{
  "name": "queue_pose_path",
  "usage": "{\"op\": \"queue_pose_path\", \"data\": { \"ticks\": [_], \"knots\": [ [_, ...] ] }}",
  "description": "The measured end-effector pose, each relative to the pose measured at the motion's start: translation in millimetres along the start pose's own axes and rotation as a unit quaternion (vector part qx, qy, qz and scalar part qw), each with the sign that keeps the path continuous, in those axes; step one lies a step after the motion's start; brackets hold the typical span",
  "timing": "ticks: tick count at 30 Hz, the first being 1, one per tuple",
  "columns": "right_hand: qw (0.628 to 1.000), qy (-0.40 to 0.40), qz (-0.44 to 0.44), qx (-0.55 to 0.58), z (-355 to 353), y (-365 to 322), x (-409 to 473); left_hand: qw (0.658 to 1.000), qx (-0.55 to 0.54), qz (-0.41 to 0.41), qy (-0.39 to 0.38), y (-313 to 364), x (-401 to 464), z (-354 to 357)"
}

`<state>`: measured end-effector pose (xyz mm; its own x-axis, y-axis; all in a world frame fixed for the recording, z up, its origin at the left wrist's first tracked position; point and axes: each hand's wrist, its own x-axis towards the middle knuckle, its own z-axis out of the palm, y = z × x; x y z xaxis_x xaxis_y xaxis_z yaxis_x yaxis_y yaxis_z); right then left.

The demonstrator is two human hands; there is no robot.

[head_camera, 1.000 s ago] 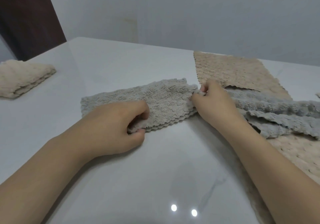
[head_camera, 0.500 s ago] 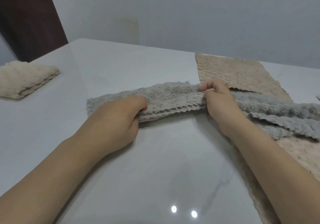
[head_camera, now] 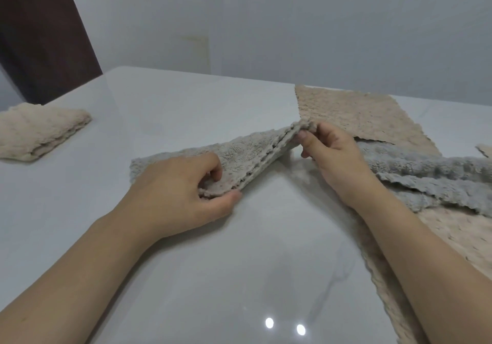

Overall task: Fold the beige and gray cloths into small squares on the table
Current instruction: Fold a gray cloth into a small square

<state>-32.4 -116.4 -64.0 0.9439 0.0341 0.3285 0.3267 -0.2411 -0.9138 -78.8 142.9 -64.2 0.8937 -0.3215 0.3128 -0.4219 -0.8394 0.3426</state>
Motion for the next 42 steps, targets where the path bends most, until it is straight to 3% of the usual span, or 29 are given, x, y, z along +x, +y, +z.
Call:
{"op": "queue_pose_path", "data": {
  "ticks": [4,9,14,17,21,24,29,32,34,36,38,40,42],
  "knots": [
    [0.995,0.056,-0.045,-0.076,-4.7,5.8,3.0,0.999,0.037,0.007,0.009,0.9,0.7,-0.5],
    [0.994,0.069,-0.077,-0.019,-3.8,2.6,5.5,0.994,0.059,-0.067,0.064,8.6,2.8,-5.2],
    [0.993,0.077,-0.091,0.023,0.4,-3.7,3.3,0.992,0.054,-0.108,0.04,9.2,2.1,-6.7],
    [0.993,0.077,-0.086,0.022,3.7,-5.1,2.5,0.993,0.053,-0.105,0.032,9.8,1.1,-6.7],
    [0.99,0.097,-0.09,-0.059,8.8,-3.6,1.8,0.994,0.046,-0.095,0.037,11.8,0.2,-6.2],
    [0.974,0.132,-0.148,-0.109,11.0,-6.4,-0.7,0.993,0.045,-0.101,0.034,12.2,0.5,-7.8],
    [0.968,0.203,-0.146,-0.035,7.2,-18.8,2.1,0.994,0.043,-0.033,0.099,14.1,2.2,-18.0],
    [0.949,0.273,-0.149,-0.059,2.8,-36.1,3.4,0.993,-0.044,-0.011,0.107,18.2,-3.7,-27.2],
    [0.939,0.298,-0.15,-0.084,0.3,-54.2,8.4,0.97,-0.221,-0.047,0.085,22.3,-5.6,-33.7],
    [0.937,0.281,-0.135,-0.155,-4.7,-75.0,22.1,0.883,-0.458,-0.089,0.045,25.5,-5.5,-41.9],
    [0.925,0.23,-0.103,-0.283,-10.9,-90.4,42.7,0.808,-0.577,-0.119,0.01,20.9,-3.5,-45.8],
    [0.895,0.162,-0.062,-0.412,-11.7,-88.7,59.2,0.813,-0.562,-0.151,-0.023,15.1,-1.9,-43.2],
    [0.86,0.081,-0.009,-0.504,-4.8,-67.3,63.7,0.862,-0.466,-0.196,-0.036,8.4,-1.4,-33.5]
  ]
}}
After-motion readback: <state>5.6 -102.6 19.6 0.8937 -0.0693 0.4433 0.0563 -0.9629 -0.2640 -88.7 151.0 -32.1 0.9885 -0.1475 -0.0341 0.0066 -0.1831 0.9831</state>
